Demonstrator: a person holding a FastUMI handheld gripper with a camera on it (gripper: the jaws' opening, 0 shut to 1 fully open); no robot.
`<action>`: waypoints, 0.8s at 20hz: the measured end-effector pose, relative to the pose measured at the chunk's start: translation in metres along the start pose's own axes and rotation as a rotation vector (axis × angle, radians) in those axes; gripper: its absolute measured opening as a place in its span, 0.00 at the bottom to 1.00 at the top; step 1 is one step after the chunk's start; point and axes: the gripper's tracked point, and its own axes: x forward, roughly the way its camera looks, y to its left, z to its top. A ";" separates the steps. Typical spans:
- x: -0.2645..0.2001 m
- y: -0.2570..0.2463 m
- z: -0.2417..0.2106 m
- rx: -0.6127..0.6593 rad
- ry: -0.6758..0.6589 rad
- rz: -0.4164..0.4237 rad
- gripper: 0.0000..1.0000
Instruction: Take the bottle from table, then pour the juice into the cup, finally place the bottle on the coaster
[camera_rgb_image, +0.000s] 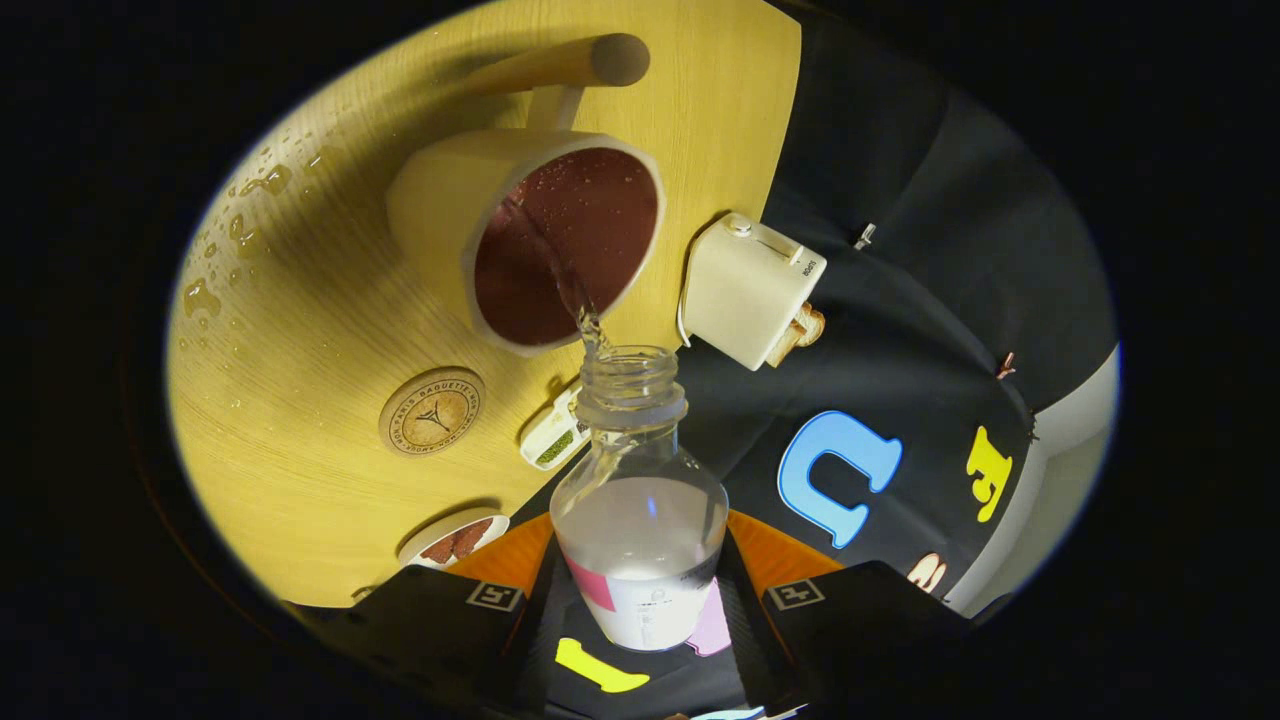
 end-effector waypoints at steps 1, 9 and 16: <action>0.002 -0.001 -0.001 -0.008 0.000 -0.001 0.73; 0.004 -0.002 0.007 -0.082 -0.014 0.013 0.73; 0.002 -0.010 0.014 -0.131 -0.024 0.020 0.73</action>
